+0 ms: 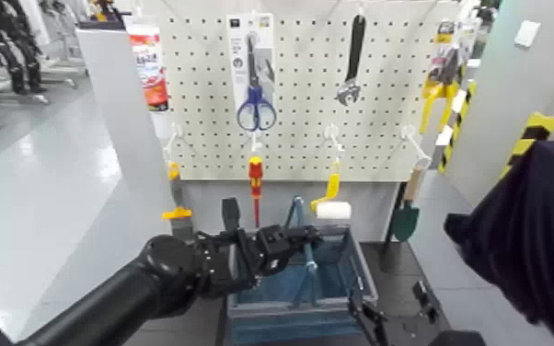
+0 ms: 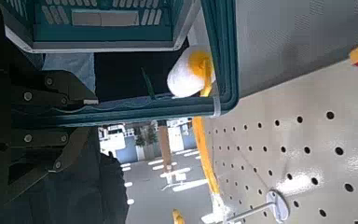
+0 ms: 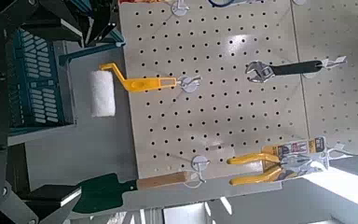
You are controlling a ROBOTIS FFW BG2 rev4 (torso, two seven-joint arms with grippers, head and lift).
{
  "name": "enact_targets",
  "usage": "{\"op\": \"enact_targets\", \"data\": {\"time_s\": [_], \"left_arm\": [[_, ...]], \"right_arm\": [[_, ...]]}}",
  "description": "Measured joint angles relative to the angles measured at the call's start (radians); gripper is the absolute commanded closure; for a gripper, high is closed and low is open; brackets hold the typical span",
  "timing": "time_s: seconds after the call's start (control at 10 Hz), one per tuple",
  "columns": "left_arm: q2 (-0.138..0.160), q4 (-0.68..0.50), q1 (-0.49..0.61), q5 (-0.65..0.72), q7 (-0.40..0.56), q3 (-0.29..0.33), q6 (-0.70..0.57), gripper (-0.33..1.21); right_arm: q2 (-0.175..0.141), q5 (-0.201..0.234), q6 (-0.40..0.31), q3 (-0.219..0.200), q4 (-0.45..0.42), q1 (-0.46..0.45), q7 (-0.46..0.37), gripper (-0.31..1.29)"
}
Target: Grasp the handle of the crate.
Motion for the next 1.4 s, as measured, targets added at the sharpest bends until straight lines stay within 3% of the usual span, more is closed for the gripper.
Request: {"op": "enact_targets", "data": {"time_s": [0.4, 0.9, 1.2, 1.4], "left_arm": [[0.024, -0.184, 0.125, 0.0, 0.054, 0.074, 0.005, 1.13], [0.083, -0.455, 0.309, 0.004, 0.204, 0.223, 0.062, 1.13], [0.103, -0.573, 0.407, 0.021, 0.259, 0.285, 0.073, 1.13], [0.132, -0.652, 0.459, 0.027, 0.285, 0.319, 0.096, 1.13]], "right_arm": [[0.002, 0.003, 0.003, -0.007, 0.0, 0.008, -0.004, 0.14], [-0.001, 0.005, 0.011, -0.009, 0.0, 0.007, -0.004, 0.14], [-0.005, 0.007, 0.019, -0.011, -0.002, 0.006, -0.003, 0.14], [-0.006, 0.008, 0.025, -0.012, -0.003, 0.006, -0.003, 0.14]]}}
